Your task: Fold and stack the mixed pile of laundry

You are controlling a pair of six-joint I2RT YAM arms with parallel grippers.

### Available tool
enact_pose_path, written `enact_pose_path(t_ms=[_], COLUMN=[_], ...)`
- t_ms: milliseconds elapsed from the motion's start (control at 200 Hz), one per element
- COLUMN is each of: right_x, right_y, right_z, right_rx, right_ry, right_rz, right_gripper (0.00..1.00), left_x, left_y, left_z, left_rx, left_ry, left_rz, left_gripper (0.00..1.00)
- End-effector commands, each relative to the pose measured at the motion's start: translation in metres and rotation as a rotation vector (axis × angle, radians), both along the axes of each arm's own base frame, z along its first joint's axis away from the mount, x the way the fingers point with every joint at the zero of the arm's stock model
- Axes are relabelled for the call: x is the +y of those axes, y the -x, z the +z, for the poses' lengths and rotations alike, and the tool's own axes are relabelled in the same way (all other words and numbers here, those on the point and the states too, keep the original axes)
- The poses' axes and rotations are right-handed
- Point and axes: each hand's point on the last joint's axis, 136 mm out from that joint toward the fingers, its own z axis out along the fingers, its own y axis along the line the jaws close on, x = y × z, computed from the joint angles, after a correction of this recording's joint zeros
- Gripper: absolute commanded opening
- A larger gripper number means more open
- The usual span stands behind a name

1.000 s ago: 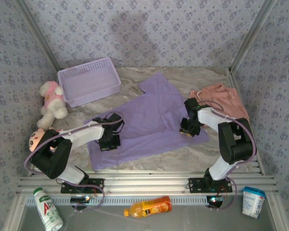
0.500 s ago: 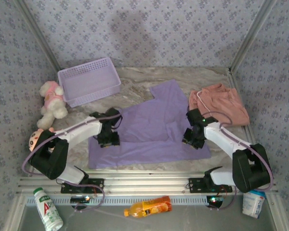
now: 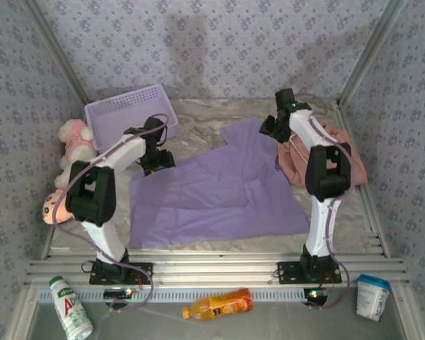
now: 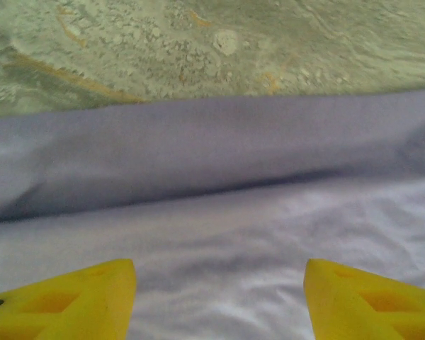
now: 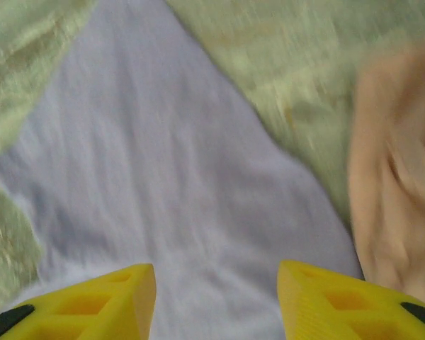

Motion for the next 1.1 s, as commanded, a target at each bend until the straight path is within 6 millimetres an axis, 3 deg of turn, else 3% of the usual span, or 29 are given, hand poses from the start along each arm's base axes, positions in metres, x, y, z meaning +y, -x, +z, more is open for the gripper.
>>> enact_pose_path(t_ms=[0, 105, 195, 345, 475, 560, 640, 755, 919, 1094], right_x=[-0.003, -0.006, -0.011, -0.013, 0.002, 0.013, 0.017, 0.019, 0.018, 0.025], right_y=[-0.032, -0.067, -0.083, -0.092, -0.088, -0.082, -0.078, -0.081, -0.088, -0.092], right_z=[-0.015, -0.023, -0.034, -0.063, -0.084, -0.095, -0.1, -0.091, -0.064, -0.024], right_rx=[-0.003, -0.033, -0.027, -0.005, 0.025, 0.055, 0.077, 0.061, 0.009, -0.062], right_ry=[0.047, 0.079, 0.114, 0.117, 0.101, 0.076, 0.049, 0.019, -0.001, -0.048], right_rz=[0.031, 0.013, -0.003, -0.022, 0.02, 0.046, 0.051, 0.054, 0.045, 0.049], right_gripper=[0.53, 0.54, 0.54, 0.53, 0.51, 0.42, 0.22, 0.0, 0.0, 0.0], left_x=[-0.002, -0.004, -0.003, 0.003, 0.015, 0.027, 0.044, 0.077, 0.11, 0.122], left_y=[-0.02, -0.026, -0.028, -0.028, -0.03, -0.033, -0.032, -0.024, -0.013, -0.015], left_z=[-0.003, -0.011, -0.013, -0.012, -0.008, -0.002, 0.002, 0.002, -0.007, -0.022], left_rx=[-0.019, -0.012, -0.01, -0.012, -0.015, -0.026, -0.032, -0.015, 0.003, 0.014], left_ry=[-0.005, -0.003, -0.008, -0.012, 0.003, 0.009, -0.001, -0.039, -0.058, -0.088], left_rz=[0.031, 0.05, 0.062, 0.084, 0.14, 0.188, 0.245, 0.351, 0.468, 0.513], left_gripper=[0.64, 0.64, 0.64, 0.64, 0.65, 0.66, 0.69, 0.72, 0.72, 0.68])
